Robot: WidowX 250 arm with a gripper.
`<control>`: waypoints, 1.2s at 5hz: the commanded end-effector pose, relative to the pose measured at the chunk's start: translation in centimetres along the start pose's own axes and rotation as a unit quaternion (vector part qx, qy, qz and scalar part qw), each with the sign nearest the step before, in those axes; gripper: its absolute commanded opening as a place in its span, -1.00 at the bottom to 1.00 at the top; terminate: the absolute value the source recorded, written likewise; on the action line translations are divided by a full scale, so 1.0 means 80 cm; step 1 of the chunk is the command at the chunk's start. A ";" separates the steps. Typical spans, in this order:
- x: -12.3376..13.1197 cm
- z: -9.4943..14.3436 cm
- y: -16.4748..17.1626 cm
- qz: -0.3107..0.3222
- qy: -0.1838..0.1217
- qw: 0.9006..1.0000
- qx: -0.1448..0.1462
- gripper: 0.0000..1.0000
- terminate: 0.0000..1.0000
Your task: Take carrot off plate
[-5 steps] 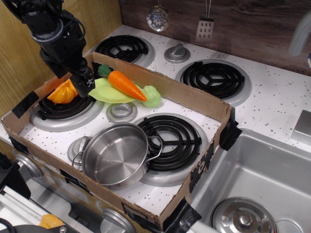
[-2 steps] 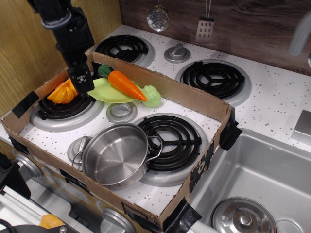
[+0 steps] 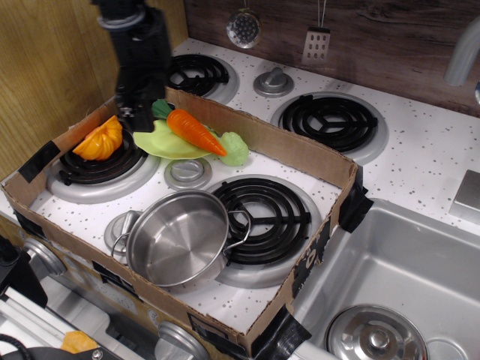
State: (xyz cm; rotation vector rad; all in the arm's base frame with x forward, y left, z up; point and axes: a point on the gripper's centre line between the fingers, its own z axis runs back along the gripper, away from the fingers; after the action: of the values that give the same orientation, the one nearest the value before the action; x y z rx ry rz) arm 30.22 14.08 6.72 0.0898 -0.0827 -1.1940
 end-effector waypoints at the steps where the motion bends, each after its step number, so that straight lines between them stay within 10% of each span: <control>1: 0.049 0.002 0.014 -0.171 -0.031 0.984 0.042 1.00 -1.00; 6: 0.033 -0.055 0.020 -0.256 0.003 0.966 -0.043 1.00 -1.00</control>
State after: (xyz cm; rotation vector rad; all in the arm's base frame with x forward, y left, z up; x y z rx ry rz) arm 33.32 12.53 1.62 0.0019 0.0100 -1.7134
